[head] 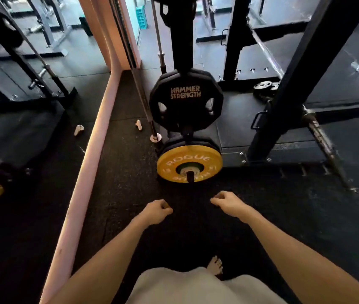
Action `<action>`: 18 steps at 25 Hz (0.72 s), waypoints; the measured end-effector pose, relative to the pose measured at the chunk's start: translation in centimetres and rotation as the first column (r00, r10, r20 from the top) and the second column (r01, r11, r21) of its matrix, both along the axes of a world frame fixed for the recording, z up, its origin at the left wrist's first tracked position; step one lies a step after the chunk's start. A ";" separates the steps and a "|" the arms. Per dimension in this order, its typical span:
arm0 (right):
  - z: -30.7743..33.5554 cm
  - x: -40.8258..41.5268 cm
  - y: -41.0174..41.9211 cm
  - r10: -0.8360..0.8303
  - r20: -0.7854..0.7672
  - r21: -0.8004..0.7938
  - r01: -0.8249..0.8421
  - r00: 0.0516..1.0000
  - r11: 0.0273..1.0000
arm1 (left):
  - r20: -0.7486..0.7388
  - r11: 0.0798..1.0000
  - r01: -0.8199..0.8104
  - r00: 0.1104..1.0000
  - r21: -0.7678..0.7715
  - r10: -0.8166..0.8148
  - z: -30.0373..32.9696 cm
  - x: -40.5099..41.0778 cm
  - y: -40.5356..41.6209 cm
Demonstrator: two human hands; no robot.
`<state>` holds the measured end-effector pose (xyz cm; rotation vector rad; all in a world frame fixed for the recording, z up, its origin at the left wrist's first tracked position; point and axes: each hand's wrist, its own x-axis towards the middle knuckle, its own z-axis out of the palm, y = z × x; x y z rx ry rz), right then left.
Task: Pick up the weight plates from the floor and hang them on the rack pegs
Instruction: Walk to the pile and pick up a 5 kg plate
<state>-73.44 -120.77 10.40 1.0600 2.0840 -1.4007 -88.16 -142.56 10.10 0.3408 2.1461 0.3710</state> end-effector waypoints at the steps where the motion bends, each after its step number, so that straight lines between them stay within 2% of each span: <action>1: -1.2 1.8 -1.1 -0.044 0.044 -0.022 0.045 0.998 0.999 | 0.032 0.999 0.030 0.999 -0.027 -0.029 -1.4 1.3 -0.9; 5: -5.5 9.9 -6.4 -0.204 0.184 -0.073 0.221 0.961 0.973 | 0.152 0.973 0.199 0.972 -0.116 -0.180 -5.5 6.5 -4.6; 9: -7.0 18.6 -12.3 -0.405 0.300 -0.061 0.441 0.864 0.895 | 0.257 0.865 0.468 0.871 -0.180 -0.418 -8.3 10.3 -7.8; 13: -7.8 28.2 -17.9 -0.660 0.344 -0.045 0.714 0.668 0.699 | 0.315 0.627 0.750 0.659 -0.210 -0.683 -9.4 13.8 -7.9; 18: -8.8 39.4 -22.8 -0.848 0.358 -0.029 0.912 0.391 0.408 | 0.272 0.386 0.904 0.424 -0.184 -0.864 -9.1 19.2 -1.5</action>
